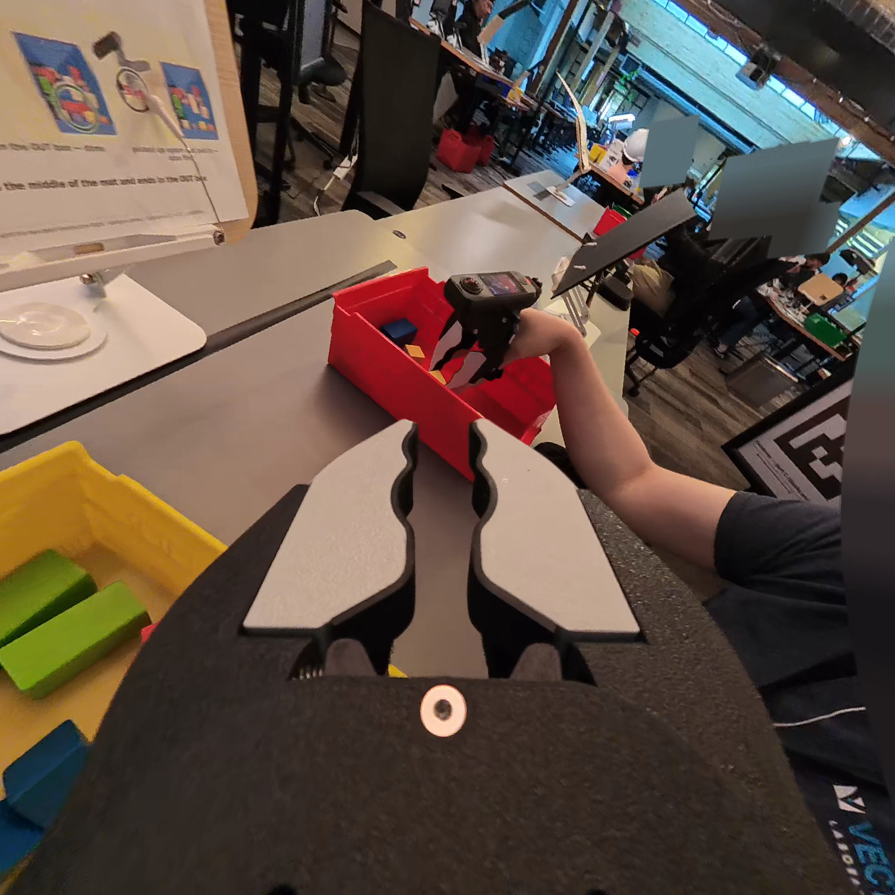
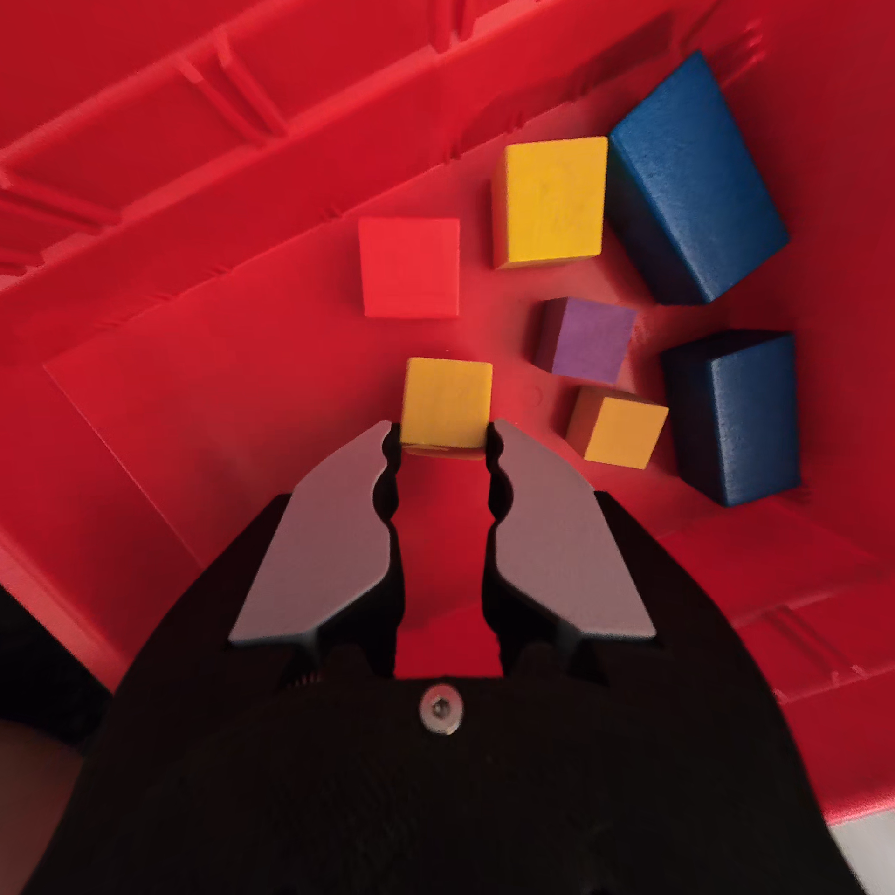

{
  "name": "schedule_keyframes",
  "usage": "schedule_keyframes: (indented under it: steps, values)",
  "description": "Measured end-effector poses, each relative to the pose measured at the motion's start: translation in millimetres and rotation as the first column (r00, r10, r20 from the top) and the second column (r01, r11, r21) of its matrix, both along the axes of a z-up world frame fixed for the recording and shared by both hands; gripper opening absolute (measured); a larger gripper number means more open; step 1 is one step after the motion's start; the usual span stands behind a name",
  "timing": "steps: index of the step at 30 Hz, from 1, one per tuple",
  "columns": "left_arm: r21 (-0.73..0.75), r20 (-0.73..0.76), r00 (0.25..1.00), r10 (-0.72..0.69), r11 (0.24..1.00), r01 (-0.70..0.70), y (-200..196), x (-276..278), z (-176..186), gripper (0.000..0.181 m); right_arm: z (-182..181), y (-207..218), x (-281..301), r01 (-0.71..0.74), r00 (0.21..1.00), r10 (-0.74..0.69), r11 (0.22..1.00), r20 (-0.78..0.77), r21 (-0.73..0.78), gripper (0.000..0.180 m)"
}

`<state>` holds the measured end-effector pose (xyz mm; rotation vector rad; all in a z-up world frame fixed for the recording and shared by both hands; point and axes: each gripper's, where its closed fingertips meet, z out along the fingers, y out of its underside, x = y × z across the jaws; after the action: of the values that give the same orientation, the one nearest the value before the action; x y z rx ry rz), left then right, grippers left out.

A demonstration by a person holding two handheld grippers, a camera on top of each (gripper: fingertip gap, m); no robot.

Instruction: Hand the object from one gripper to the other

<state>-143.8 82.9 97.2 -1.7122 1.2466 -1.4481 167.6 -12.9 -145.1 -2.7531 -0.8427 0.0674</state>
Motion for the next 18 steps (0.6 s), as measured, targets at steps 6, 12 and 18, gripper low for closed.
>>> schedule_keyframes:
  steps: [6, 12, 18]
  values:
    - [-0.016, 0.017, 0.999, 0.041, 0.999, -0.041, 10, -11, 3, 0.019, -10, -8, -1, -0.019, 0.999, 0.021, 0.998, 0.033, -0.068, 0.035]
    - [-0.009, -0.016, 0.997, 0.071, 0.997, -0.071, 17, -17, -2, 0.019, -10, -2, -1, -0.014, 0.999, 0.015, 0.999, 0.033, -0.046, 0.035]
    - [0.095, -0.313, 0.899, 0.306, 0.952, -0.291, 62, -56, -51, 0.015, 1, -1, 2, 0.011, 0.999, -0.01, 1.0, 0.046, -0.01, 0.041]
